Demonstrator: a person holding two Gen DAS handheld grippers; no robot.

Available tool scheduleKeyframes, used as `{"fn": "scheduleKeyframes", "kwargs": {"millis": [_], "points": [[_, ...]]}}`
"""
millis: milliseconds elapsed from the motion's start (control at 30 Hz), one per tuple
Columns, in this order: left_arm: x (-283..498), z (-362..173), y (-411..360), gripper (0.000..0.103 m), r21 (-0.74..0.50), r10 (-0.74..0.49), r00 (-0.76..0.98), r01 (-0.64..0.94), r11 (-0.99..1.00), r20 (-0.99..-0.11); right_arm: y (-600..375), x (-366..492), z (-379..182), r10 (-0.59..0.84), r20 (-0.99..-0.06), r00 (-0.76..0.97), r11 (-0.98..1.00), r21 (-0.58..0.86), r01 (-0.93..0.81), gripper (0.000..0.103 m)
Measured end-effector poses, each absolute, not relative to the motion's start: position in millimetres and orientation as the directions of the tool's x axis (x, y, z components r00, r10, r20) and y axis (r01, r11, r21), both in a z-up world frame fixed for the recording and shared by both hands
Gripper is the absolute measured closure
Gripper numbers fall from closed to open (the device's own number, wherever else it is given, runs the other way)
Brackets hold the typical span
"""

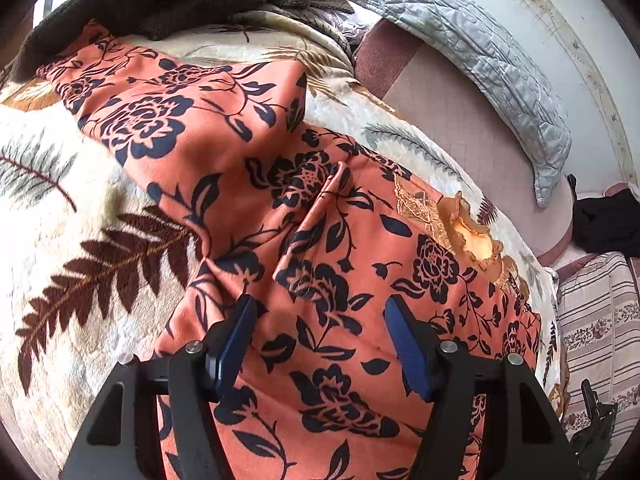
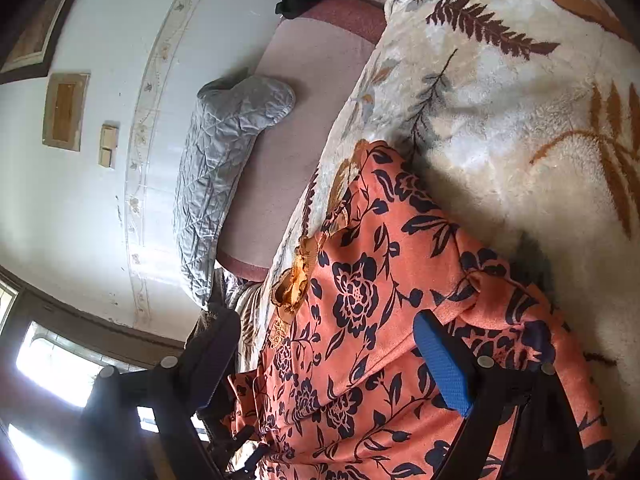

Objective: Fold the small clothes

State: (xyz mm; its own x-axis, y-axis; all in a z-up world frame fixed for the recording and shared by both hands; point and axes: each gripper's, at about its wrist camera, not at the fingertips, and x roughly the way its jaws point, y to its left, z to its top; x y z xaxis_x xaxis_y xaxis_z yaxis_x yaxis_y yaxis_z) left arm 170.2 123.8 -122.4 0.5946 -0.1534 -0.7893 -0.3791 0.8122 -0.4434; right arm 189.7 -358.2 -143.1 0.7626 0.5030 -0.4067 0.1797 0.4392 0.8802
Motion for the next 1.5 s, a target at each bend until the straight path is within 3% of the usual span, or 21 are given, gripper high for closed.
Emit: {"fn": "scheduleKeyframes", "kwargs": {"millis": [100,233,333,467,567,667,733,800,833,867,1067,1167,1267,1367,1500], "points": [[192.8,-133.1,126.3,0.039,-0.441,-0.171,0.561,-0.391,0.808,-0.81,-353.1,190.7,-142.7,0.509,-0.409,0.757,0.447,0.877,0.174,0.013],[233.2,-156.0,127.8,0.095,-0.386,-0.145,0.491,-0.436,0.813,-0.859,-350.9,191.1,-142.9,0.515,-0.411,0.752,0.453,0.876,0.169,0.013],[226.6,-150.3,131.3,0.096,-0.392,-0.14,0.498,-0.45,0.802,-0.856,-351.1,191.6,-142.8,0.517,-0.408,0.752,0.447,0.878,0.169,0.013],[195.8,-120.7,110.7,0.095,-0.37,-0.062,0.585,-0.423,0.827,-0.809,-354.2,190.0,-141.6,0.513,-0.407,0.756,0.45,0.877,0.167,0.013],[197.5,-151.2,112.2,0.092,-0.294,-0.035,0.489,-0.462,0.837,-0.871,-357.4,189.7,-143.1,0.513,-0.407,0.756,0.443,0.88,0.173,0.013],[192.8,-155.4,116.3,0.09,-0.324,-0.058,0.508,-0.453,0.83,-0.859,-360.2,189.0,-144.3,0.514,-0.414,0.751,0.447,0.877,0.176,0.013],[185.4,-143.8,116.4,0.079,-0.315,-0.047,0.517,-0.444,0.839,-0.855,-363.2,188.3,-143.5,0.508,-0.42,0.752,0.459,0.871,0.176,0.013],[180.7,-133.1,115.3,0.062,-0.317,-0.035,0.567,-0.407,0.856,-0.823,-363.9,187.9,-141.8,0.508,-0.424,0.749,0.473,0.865,0.169,0.013],[178.5,-130.2,114.5,0.048,-0.309,-0.03,0.59,-0.378,0.873,-0.807,-362.4,189.2,-140.9,0.516,-0.43,0.741,0.485,0.86,0.162,0.013],[177.8,-131.0,114.1,0.044,-0.294,-0.022,0.604,-0.356,0.887,-0.797,-360.6,191.6,-140.8,0.528,-0.434,0.73,0.485,0.86,0.161,0.012],[194.8,-156.5,108.7,0.044,-0.217,-0.015,0.566,-0.292,0.931,-0.824,-344.4,260.6,-140.9,0.635,-0.432,0.64,0.486,0.868,0.104,0.012],[197.4,-159.0,108.0,0.044,-0.217,-0.014,0.567,-0.292,0.932,-0.824,-361.8,315.8,-166.1,0.589,-0.534,0.607,0.53,0.822,0.208,0.012],[201.4,-161.0,106.1,0.044,-0.209,-0.015,0.572,-0.276,0.938,-0.82,-392.5,332.3,-178.1,0.545,-0.503,0.671,0.439,0.853,0.282,0.013],[204.5,-158.2,116.9,0.044,-0.296,-0.084,0.59,-0.274,0.915,-0.803,-382.7,308.8,-149.8,0.491,-0.528,0.694,0.515,0.817,0.257,0.013],[183.5,-134.3,167.1,0.043,-0.51,-0.186,0.676,-0.318,0.8,-0.713,-327.2,237.9,-131.4,0.552,-0.535,0.639,0.609,0.783,0.129,0.013]]}}
